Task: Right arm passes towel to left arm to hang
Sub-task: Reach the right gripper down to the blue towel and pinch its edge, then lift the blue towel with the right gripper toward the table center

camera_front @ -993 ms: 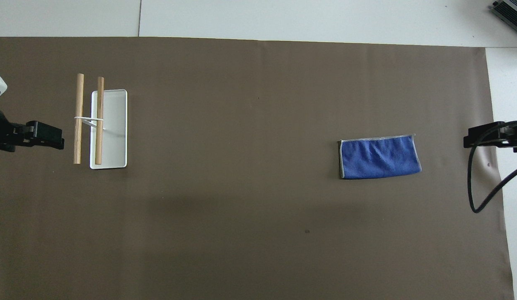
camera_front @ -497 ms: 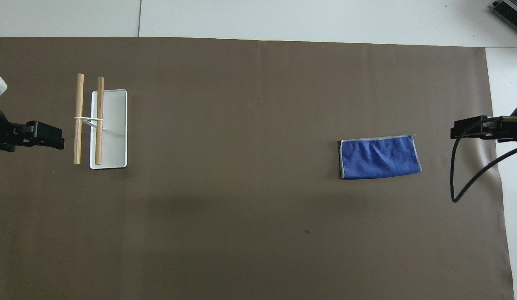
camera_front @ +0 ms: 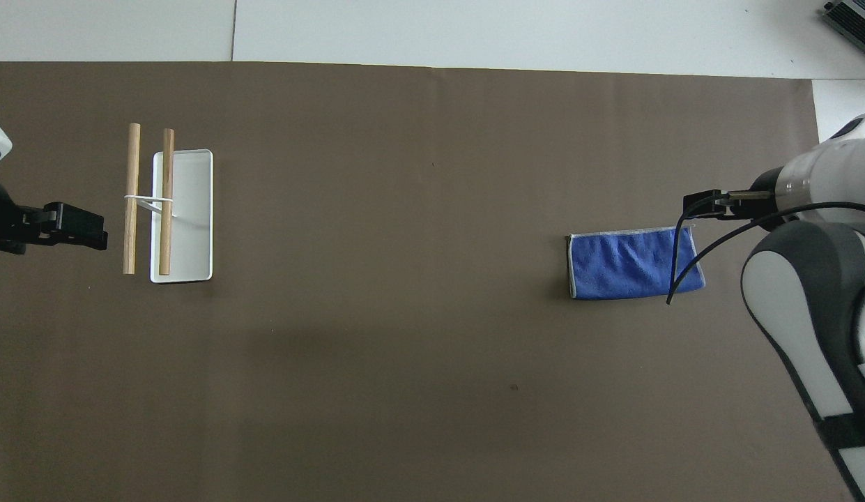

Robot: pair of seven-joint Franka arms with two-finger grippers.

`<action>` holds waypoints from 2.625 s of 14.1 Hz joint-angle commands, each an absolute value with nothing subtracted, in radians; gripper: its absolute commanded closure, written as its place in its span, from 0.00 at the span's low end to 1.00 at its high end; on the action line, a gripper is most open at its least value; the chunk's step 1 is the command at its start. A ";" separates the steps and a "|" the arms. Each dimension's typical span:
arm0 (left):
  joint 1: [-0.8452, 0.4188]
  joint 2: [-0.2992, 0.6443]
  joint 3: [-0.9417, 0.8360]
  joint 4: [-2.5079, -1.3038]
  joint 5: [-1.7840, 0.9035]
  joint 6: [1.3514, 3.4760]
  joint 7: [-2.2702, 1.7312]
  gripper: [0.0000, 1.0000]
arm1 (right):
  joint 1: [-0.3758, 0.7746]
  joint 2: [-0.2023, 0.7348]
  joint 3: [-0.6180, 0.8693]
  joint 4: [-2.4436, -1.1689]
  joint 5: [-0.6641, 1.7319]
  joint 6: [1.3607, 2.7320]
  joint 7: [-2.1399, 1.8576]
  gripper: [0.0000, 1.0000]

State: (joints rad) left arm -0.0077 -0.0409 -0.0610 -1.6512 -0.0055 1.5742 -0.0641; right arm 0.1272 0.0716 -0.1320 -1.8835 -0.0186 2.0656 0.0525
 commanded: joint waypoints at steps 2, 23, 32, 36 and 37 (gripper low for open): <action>-0.006 -0.063 -0.058 -1.675 -0.017 1.580 -0.064 0.00 | 0.141 0.147 -0.129 -1.957 0.000 2.219 0.023 0.00; -0.005 -0.064 -0.058 -1.677 -0.017 1.580 -0.064 0.00 | 0.109 0.221 -0.130 -2.264 0.123 2.577 -0.270 0.58; -0.006 -0.063 -0.058 -1.677 -0.017 1.580 -0.064 0.00 | 0.124 0.189 -0.129 -2.137 0.123 2.422 -0.181 1.00; -0.005 -0.064 -0.058 -1.677 -0.017 1.580 -0.064 0.00 | 0.123 0.152 -0.094 -2.047 0.164 2.320 -0.164 1.00; -0.005 -0.063 -0.058 -1.677 -0.017 1.580 -0.064 0.00 | 0.123 0.147 -0.084 -2.016 0.198 2.292 -0.160 1.00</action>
State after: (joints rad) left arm -0.0077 -0.0409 -0.0610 -1.6512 -0.0055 1.5742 -0.0641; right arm 0.1275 0.1598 -0.1043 -2.0644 0.1458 2.3470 -0.1789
